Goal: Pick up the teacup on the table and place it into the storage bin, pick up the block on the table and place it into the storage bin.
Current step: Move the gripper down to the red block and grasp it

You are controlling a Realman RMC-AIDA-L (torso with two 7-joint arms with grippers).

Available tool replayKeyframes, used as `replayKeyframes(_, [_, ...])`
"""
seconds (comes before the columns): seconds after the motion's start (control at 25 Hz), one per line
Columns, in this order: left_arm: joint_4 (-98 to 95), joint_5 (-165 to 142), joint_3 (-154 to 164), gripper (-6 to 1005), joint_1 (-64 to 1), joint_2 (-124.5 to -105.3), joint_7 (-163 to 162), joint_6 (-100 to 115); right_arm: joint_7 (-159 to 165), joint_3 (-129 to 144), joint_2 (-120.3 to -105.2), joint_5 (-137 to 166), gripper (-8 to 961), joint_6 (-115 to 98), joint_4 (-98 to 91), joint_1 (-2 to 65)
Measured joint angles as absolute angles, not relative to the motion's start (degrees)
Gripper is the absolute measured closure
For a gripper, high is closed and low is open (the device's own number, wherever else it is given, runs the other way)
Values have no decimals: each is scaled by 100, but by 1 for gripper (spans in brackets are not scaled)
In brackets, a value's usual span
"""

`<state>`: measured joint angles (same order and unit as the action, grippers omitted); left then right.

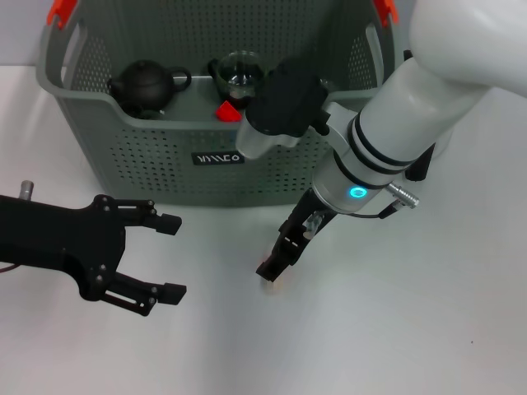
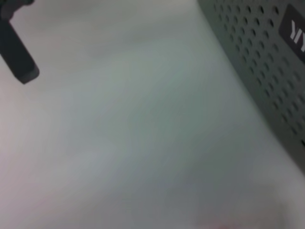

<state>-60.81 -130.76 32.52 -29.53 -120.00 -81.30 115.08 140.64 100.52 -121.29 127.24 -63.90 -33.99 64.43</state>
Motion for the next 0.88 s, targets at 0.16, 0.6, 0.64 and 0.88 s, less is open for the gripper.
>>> replayKeyframes(0.16, [-6077, -13075, 3252, 58, -2953, -12006, -8130, 11493, 13943, 10113, -12133, 12668, 102, -6326, -3409, 6444])
replayKeyframes(0.6, [-6073, -13067, 3251, 59, -2962, -12015, -8130, 11471, 13632, 10194, -12138, 12486, 107, -6074, -3398, 6411])
replayKeyframes(0.64, [-6073, -13067, 3251, 59, -2965, -12015, -8130, 11472, 13619, 10212, -12138, 12481, 112, -6036, -3399, 6404])
replayKeyframes(0.88, [-6069, -13067, 3251, 59, -2993, -12017, -8136, 11475, 13589, 10368, -12138, 12462, 177, -5837, -3402, 6390])
